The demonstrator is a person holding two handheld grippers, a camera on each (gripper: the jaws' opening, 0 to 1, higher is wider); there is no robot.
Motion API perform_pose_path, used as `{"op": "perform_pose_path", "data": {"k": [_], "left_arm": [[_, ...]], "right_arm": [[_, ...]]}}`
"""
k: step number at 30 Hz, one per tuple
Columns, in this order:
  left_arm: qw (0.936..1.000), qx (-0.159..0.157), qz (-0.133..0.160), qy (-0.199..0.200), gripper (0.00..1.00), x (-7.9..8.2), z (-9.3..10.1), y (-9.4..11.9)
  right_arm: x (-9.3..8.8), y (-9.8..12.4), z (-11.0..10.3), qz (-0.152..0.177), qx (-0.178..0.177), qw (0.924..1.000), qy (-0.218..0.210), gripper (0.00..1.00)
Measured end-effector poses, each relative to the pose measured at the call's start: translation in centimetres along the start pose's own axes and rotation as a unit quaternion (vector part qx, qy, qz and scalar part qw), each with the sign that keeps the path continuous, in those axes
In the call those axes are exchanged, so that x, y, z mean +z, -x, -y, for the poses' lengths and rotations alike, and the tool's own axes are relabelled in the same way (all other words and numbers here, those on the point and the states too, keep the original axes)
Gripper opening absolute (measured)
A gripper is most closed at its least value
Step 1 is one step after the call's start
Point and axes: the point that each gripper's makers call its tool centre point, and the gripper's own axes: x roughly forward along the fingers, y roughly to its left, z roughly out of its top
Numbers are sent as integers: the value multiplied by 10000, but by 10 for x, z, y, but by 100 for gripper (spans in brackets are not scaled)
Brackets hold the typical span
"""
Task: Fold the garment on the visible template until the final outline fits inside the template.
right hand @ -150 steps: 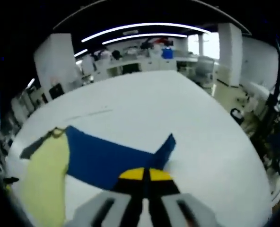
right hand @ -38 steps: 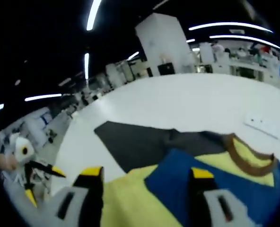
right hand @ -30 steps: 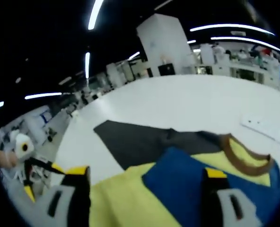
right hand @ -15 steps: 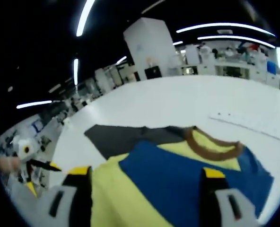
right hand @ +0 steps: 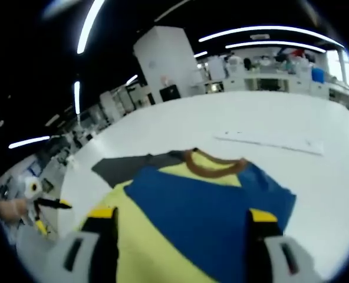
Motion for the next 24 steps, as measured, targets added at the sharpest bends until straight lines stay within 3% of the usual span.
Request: {"op": "perform_pose_path", "data": {"k": [6,9,12,15,24], "left_arm": [[10000,-15,-22,7,86,-3,0,-1],[10000,0,-31,27,86,-5,-1,-1],[10000,6,-27,35,86,-4,0,0],[10000,15,-35,34,86,-5,0,1],[10000,15,-80,33,86,-7,0,1]], "right_arm": [[-11,25,20,73,-268,9989,-369,87],[-14,33,36,101,-376,9976,-576,82],[-20,44,41,186,-403,9939,-1005,75],[-28,50,49,114,-497,9927,-1093,69],[-46,59,55,-79,-497,9875,-1495,37]]}}
